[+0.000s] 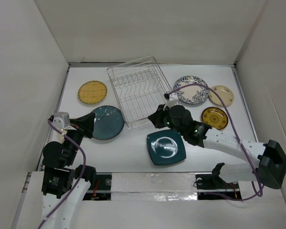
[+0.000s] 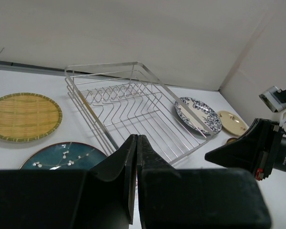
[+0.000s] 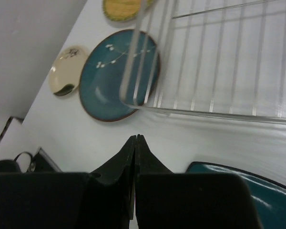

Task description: Load the plates into the dish rack

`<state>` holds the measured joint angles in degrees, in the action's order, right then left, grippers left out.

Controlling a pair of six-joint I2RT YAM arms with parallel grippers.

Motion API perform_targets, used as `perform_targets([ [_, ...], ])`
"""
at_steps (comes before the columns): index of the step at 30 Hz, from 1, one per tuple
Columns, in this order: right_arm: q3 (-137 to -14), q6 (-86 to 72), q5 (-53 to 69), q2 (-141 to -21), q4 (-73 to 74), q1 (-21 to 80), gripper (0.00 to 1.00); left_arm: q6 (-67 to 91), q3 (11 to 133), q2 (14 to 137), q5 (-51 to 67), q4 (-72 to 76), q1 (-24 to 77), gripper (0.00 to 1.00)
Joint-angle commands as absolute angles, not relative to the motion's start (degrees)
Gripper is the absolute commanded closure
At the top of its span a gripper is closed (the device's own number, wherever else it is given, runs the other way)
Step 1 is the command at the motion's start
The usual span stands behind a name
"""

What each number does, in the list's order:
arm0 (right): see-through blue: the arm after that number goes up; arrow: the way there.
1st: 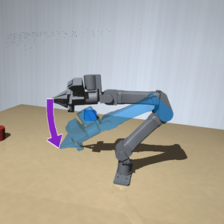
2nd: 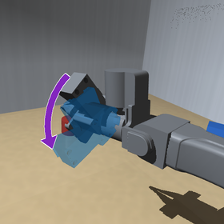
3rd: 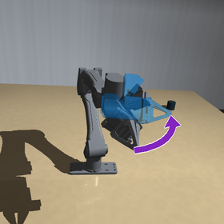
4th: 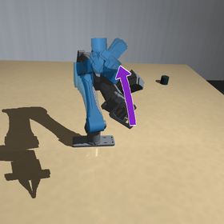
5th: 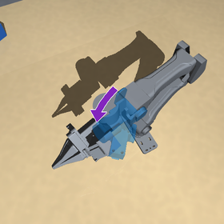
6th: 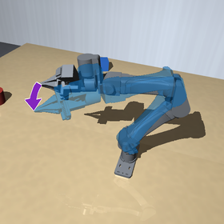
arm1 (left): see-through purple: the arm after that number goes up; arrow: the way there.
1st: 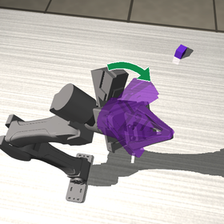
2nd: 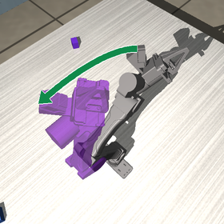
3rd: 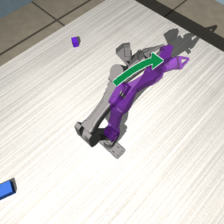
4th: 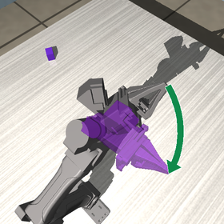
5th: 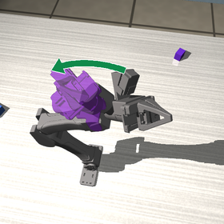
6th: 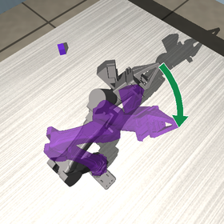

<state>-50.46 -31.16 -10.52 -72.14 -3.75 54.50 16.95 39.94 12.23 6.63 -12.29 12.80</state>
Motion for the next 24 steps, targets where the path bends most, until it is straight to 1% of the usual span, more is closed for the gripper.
perform_targets([
  [1, -45.89, -35.84, -18.46, -66.65, -8.79, 48.36, 0.96, 17.23, 40.08, 12.66, 5.45, -10.63, 13.18, 1.0],
  [2, -44.23, -36.9, -18.54, -65.23, -8.44, 42.77, 0.93, 17.23, 40.08, 12.92, 5.45, -10.72, 13.18, 0.98],
  [3, -40.21, -38.39, -16.72, -63.82, -8.87, 39.23, 0.82, 17.31, 40.08, 13.27, 5.54, -10.64, 13.18, 0.93],
  [4, -37.99, -41.19, -14.96, -62.33, -9.75, 35.55, 0.77, 17.31, 40.08, 13.36, 5.71, -10.55, 13.18, 0.82],
  [5, -35.79, -42.26, -13.2, -59.79, -12.28, 31.85, 0.69, 17.31, 40.17, 13.53, 5.8, -10.63, 13.18, 0.77],
  [6, -33.86, -43.32, -12.31, -58.72, -13.26, 25.73, 0.53, 17.31, 40.17, 13.8, 5.8, -10.63, 13.18, 0.73],
  [7, -31.49, -45.07, -12.13, -58.01, -13.53, 22.79, 0.47, 17.31, 40.17, 13.97, 5.89, -10.55, 13.18, 0.66],
  [8, -30.59, -45.35, -11.78, -57.4, -14.67, 20.15, 0.45, 17.31, 40.17, 14.06, 5.98, -10.55, 13.18, 0.63],
  [9, -30.15, -45.35, -11.86, -57.39, -15.37, 15.86, 0.4, 17.23, 40.17, 14.41, 6.06, -10.55, 13.18, 0.62],
  [10, -29.8, -45.79, -14.21, -57.74, -15.73, 13.99, 0.39, 17.31, 40.17, 14.5, 6.24, -10.46, 13.18, 0.59],
  [12, -29.79, -45.88, -15.81, -60.02, -17.48, 10.13, 0.38, 17.31, 40.25, 14.94, 6.24, -10.55, 13.18, 0.58],
  [13, -29.79, -47.1, -16.43, -61.07, -18.1, 6.02, 0.38, 17.31, 40.25, 15.03, 6.24, -10.55, 13.18, 0.57],
  [16, -30.84, -48.34, -12.75, -67.13, -23.81, -1.46, 0.38, 17.31, 40.25, 15.38, 6.15, -10.63, 13.18, 0.55],
  [18, -34.78, -48.69, -10.21, -71.61, -26.7, -3.77, 0.38, 17.31, 40.25, 15.47, 6.15, -10.63, 13.18, 0.55],
  [19, -36.72, -48.6, -9.15, -76.76, -26.63, -4.39, 0.38, 17.31, 40.25, 15.56, 6.15, -10.72, 13.18, 0.55],
  [21, -42.07, -47.82, -8.7, -81.8, -26.37, -6.14, 0.39, 17.23, 40.34, 15.64, 6.07, -10.63, 13.18, 0.55],
  [22, -43.58, -48.16, -6.87, -86.18, -26.02, -7.11, 0.39, 17.23, 40.34, 15.64, 5.98, -10.81, 13.18, 0.55],
  [24, -45.09, -49.21, -5.02, -89.28, -26.89, -10.71, 0.39, 17.31, 40.34, 15.82, 5.8, -10.81, 13.18, 0.55],
])
